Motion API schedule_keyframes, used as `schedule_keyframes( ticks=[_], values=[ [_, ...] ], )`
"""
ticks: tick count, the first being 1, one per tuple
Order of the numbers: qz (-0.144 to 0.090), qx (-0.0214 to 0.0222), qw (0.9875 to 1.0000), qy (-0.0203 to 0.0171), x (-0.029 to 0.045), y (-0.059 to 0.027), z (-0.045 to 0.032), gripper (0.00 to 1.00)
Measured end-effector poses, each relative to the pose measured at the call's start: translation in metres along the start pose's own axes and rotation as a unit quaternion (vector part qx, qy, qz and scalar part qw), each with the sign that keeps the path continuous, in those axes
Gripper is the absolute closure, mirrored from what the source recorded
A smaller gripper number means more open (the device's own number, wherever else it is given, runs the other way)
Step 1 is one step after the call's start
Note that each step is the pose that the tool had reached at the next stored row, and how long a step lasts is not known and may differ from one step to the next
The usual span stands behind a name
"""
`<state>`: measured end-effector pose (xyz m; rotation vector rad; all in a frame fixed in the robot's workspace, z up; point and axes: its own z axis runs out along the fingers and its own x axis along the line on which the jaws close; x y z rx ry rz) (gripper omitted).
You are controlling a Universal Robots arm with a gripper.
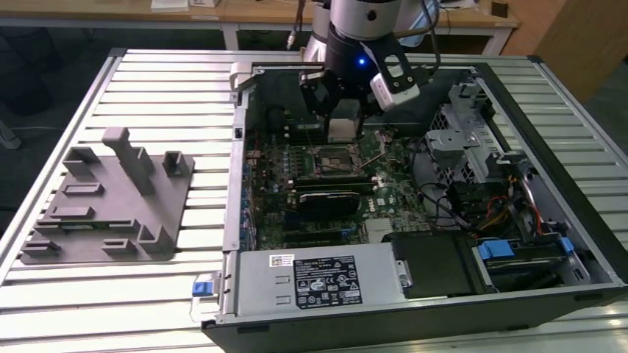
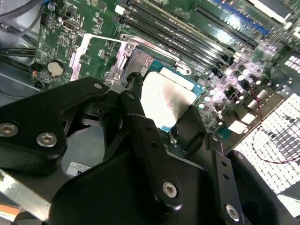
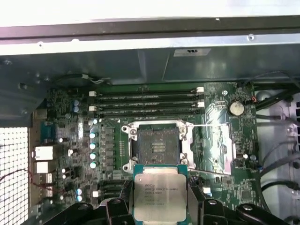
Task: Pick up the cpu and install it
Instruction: 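Pick up the cpu and move it towards the insertion slot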
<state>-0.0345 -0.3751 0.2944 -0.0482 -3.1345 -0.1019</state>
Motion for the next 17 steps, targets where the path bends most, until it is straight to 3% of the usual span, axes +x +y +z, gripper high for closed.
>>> schedule_keyframes(
  ticks=[12,17],
  values=[
    [-0.003,0.0016,1.0,0.0001,-0.0002,0.0149,0.0119,0.46],
    [-0.004,0.0016,1.0,0.0002,-0.0002,0.0162,0.0127,0.46]
  ],
)
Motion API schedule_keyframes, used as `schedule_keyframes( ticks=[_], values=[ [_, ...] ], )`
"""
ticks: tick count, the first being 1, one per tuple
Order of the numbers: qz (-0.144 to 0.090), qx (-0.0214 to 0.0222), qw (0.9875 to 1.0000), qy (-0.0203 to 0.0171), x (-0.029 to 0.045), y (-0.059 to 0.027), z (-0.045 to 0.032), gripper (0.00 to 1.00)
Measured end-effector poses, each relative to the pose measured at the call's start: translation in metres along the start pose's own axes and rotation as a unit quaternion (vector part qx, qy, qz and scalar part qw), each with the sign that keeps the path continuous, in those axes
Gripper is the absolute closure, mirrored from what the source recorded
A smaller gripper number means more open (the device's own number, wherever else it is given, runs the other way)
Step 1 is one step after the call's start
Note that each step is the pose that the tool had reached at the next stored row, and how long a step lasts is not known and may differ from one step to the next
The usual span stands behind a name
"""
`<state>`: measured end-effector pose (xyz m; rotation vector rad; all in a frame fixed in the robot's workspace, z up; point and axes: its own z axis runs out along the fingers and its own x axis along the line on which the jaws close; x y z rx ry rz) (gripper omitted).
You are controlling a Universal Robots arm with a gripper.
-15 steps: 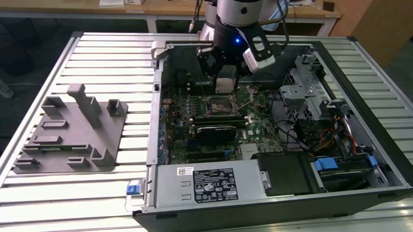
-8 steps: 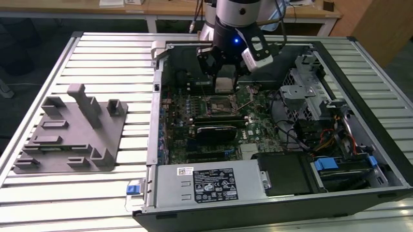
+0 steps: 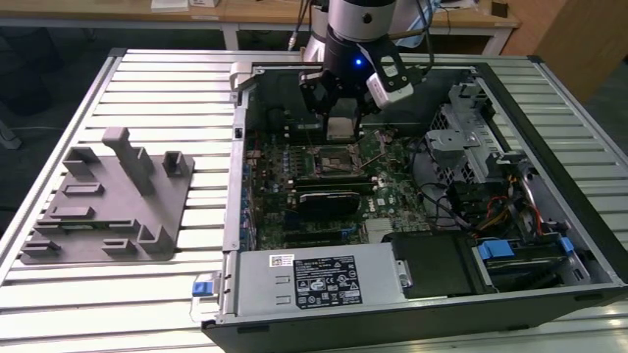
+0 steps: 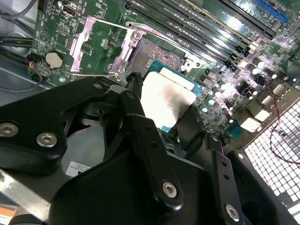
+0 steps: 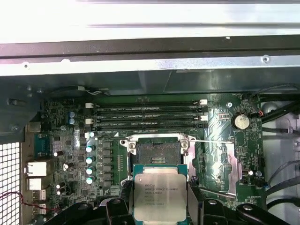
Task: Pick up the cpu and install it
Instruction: 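Pick up the cpu and move it towards the insertion slot, then place the cpu into insertion slot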
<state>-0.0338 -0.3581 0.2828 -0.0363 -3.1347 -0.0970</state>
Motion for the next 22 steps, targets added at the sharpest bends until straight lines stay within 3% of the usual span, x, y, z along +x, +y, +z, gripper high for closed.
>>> schedule_keyframes(
  ticks=[15,19,22],
  values=[
    [0.001,-0.0012,1.0,0.0001,0.0,0.0001,0.0,0.46],
    [0.031,-0.0013,0.9995,-0.0017,0.0,0.0001,0.0001,0.46],
    [0.058,-0.0015,0.9983,-0.0035,0.0,0.0001,0.0002,0.46]
  ],
)
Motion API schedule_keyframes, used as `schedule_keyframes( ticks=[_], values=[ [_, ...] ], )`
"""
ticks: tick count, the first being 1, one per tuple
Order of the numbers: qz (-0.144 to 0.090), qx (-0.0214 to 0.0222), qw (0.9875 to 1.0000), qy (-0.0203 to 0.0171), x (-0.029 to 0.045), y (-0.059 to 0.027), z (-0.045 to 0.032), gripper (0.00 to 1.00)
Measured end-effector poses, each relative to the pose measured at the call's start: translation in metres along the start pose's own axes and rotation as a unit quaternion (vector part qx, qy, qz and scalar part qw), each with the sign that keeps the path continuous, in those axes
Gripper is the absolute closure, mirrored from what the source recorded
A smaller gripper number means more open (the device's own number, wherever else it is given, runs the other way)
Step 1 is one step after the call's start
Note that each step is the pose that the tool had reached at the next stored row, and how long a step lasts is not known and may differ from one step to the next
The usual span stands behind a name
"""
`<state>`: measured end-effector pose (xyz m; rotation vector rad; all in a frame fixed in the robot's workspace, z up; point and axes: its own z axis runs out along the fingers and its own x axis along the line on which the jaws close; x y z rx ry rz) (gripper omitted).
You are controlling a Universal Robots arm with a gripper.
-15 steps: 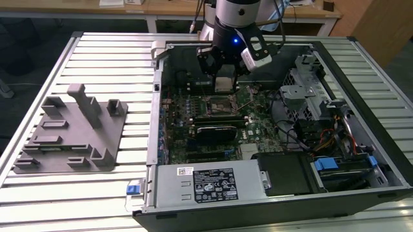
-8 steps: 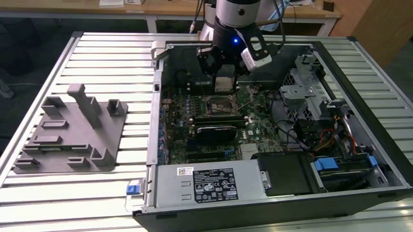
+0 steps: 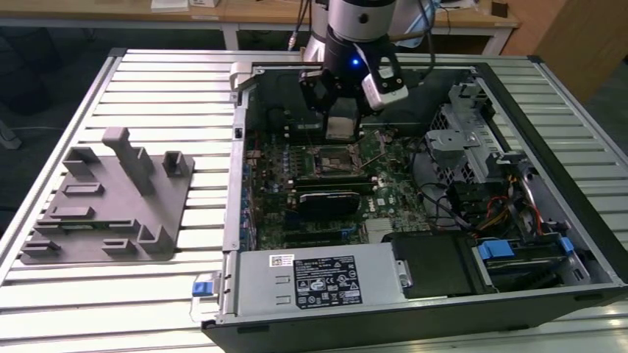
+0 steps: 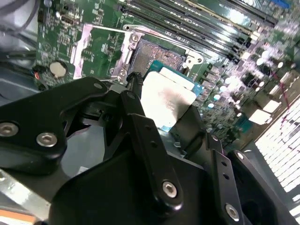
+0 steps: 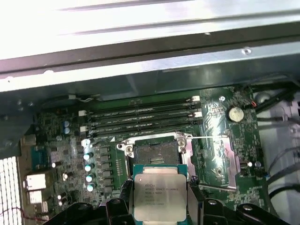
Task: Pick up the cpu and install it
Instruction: 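Place the cpu into insertion slot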
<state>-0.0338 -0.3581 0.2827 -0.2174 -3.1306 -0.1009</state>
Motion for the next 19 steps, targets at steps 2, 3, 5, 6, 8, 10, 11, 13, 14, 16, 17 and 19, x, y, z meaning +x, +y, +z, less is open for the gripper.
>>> schedule_keyframes(
  ticks=[2,3,5,6,8,10,11,13,14,16,17,19],
  values=[
    [0.018,-0.0001,0.9998,-0.0011,0.0,0.0,0.0001,0.46],
    [0.027,-0.0002,0.9996,-0.0017,0.0,0.0,0.0001,0.46],
    [0.046,-0.0003,0.999,-0.0029,0.0,0.0,0.0002,0.46],
    [0.055,-0.0004,0.9985,-0.0035,0.0,0.0,0.0002,0.46],
    [0.073,-0.0005,0.9974,-0.0046,0.0,0.0,0.0003,0.46],
    [0.09,-0.0006,0.9959,-0.0058,0.0,-0.0001,0.0003,0.46],
    [0.1,-0.0006,0.995,-0.0064,0.0,0.0,0.0003,0.46],
    [0.118,-0.0008,0.993,-0.0076,0.0,0.0,0.0004,0.46],
    [0.127,-0.0008,0.9919,-0.0081,0.0,0.0,0.0005,0.46],
    [0.145,-0.0009,0.9894,-0.0093,0.0,0.0,0.0005,0.46],
    [0.154,-0.001,0.9881,-0.0099,0.0,-0.0001,0.0005,0.46],
    [0.172,-0.0011,0.985,-0.011,0.0,0.0,0.0006,0.46]
  ],
)
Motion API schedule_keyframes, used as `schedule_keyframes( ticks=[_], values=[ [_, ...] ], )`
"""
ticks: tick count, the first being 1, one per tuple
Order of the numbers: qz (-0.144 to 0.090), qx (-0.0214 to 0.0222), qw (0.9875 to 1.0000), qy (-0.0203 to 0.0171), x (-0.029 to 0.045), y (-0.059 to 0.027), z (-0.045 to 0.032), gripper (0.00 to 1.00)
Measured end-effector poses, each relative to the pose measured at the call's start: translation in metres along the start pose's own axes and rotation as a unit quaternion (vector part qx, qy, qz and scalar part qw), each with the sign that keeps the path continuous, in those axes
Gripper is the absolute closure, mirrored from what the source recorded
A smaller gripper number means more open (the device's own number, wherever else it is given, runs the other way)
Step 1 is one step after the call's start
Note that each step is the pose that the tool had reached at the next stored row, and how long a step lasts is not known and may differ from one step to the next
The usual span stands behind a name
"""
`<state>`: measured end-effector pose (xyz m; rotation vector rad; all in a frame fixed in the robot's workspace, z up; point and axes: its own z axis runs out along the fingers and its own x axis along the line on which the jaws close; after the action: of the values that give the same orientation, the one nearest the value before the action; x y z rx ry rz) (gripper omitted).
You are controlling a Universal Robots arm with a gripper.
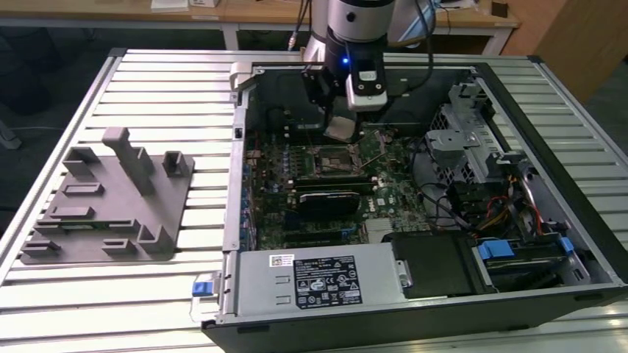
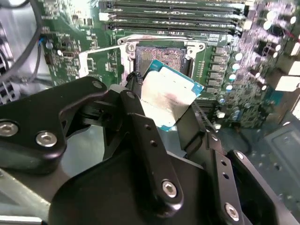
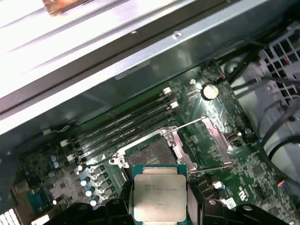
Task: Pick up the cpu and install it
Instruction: 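Place the cpu into insertion slot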
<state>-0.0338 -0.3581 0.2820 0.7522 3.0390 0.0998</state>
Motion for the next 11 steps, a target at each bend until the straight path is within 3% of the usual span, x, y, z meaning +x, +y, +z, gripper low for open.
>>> schedule_keyframes(
  ticks=[6,11],
  values=[
    [0.054,-0.0003,0.9985,-0.0034,0.0,0.0,0.0002,0.46],
    [0.099,-0.0006,0.995,-0.0064,0.0,0.0,0.0005,0.46]
  ],
)
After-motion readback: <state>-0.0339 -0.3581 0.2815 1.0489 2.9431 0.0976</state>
